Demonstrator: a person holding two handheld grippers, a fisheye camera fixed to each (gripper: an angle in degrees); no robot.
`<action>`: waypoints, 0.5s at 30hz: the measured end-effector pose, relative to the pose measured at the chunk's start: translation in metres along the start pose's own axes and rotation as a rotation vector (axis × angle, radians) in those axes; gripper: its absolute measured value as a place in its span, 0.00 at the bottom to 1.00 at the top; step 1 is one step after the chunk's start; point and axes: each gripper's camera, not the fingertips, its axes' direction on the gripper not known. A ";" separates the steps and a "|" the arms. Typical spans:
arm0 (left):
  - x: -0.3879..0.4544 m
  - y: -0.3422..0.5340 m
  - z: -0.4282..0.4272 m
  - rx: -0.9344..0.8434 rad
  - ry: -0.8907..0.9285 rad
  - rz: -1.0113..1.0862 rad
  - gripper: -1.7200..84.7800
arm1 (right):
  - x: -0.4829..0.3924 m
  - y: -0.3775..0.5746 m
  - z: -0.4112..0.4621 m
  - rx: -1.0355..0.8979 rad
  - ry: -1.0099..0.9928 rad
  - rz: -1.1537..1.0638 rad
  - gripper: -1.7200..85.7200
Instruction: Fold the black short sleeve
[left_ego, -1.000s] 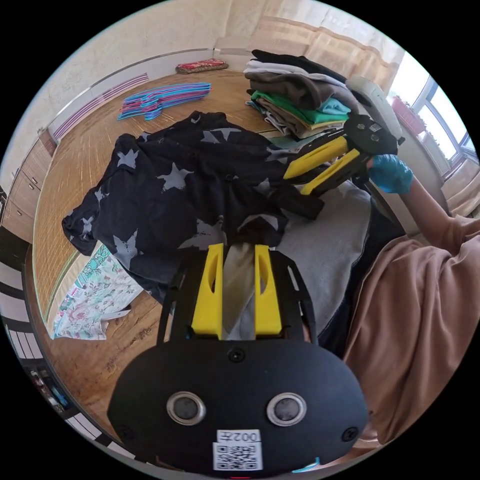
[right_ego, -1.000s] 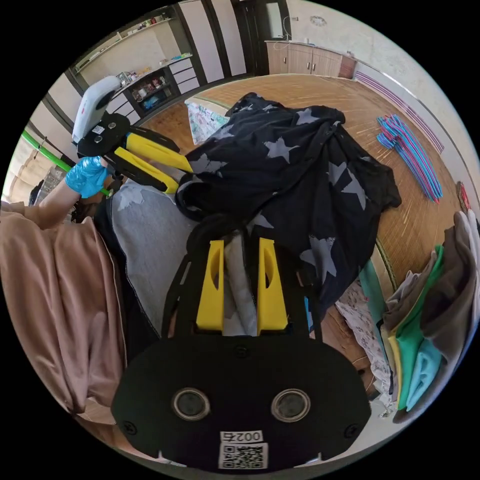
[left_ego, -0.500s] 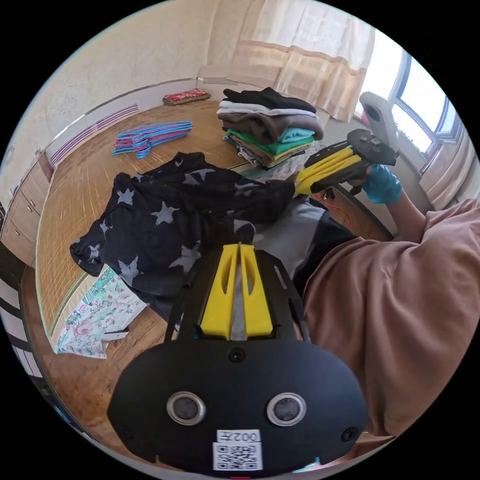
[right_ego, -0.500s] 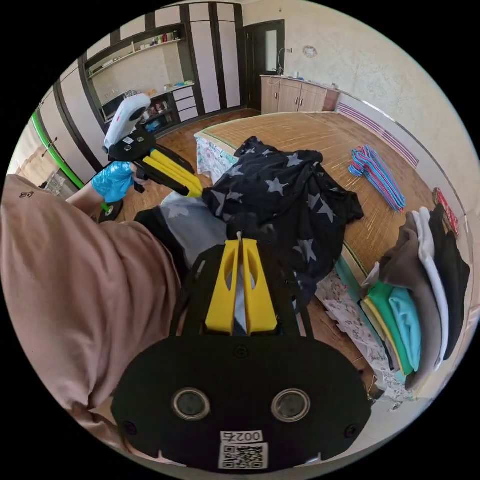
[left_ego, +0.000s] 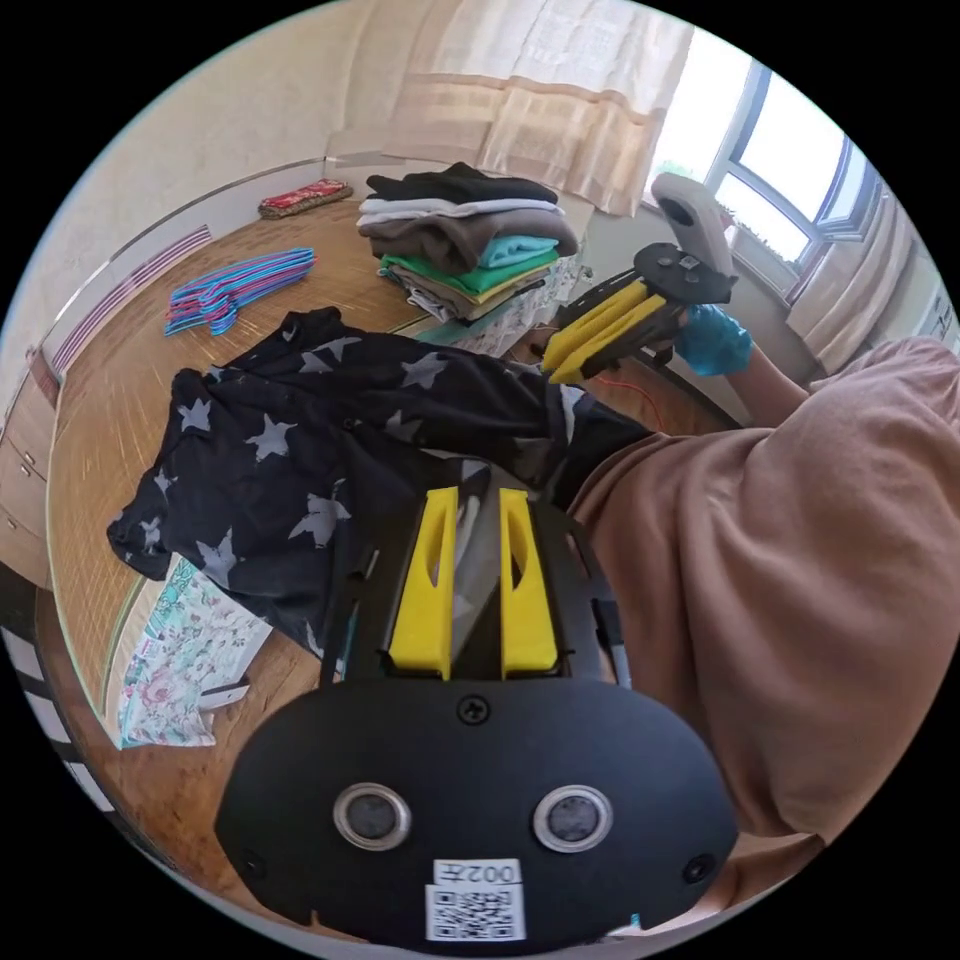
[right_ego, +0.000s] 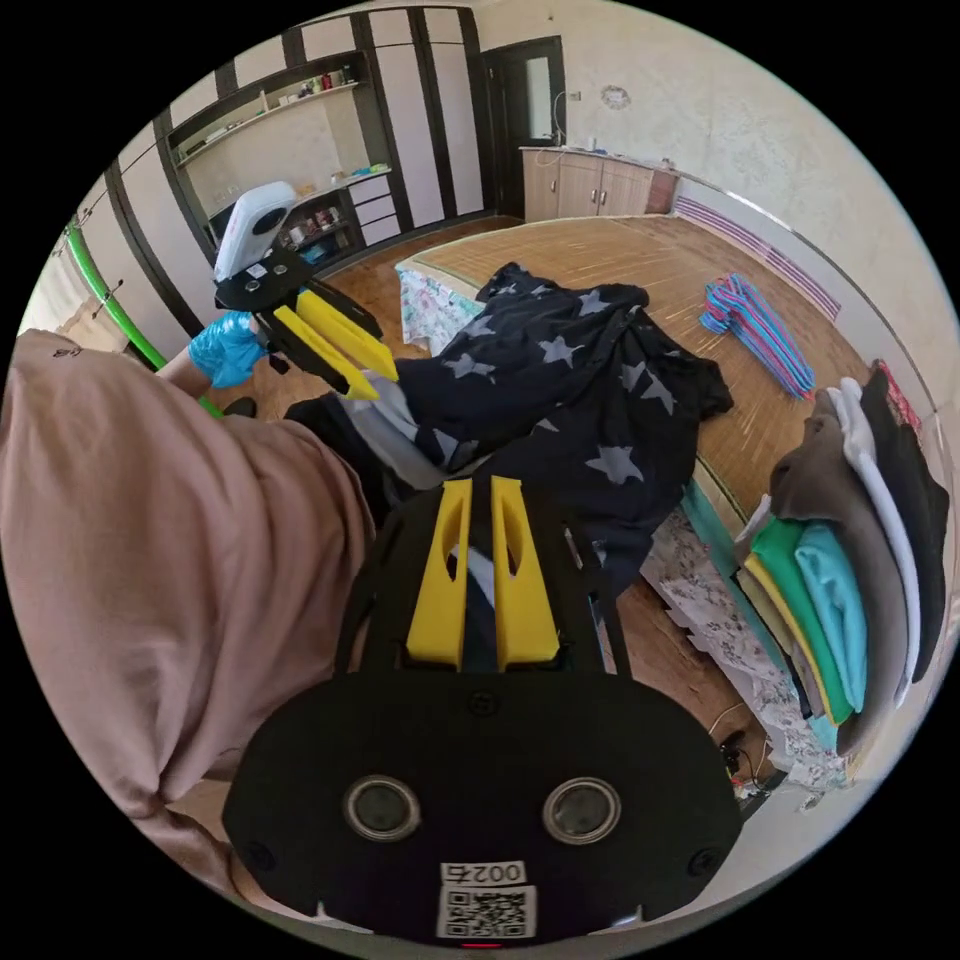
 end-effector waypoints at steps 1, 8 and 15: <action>-0.010 -0.001 -0.001 -0.007 -0.046 -0.031 0.05 | 0.011 0.001 0.003 0.007 0.035 0.026 0.07; -0.044 -0.004 0.039 -0.095 0.011 -0.106 0.08 | 0.017 0.009 0.057 -0.100 -0.111 0.013 0.09; -0.029 -0.011 0.055 -0.154 0.065 -0.060 0.07 | -0.016 0.030 0.064 -0.177 -0.151 -0.017 0.08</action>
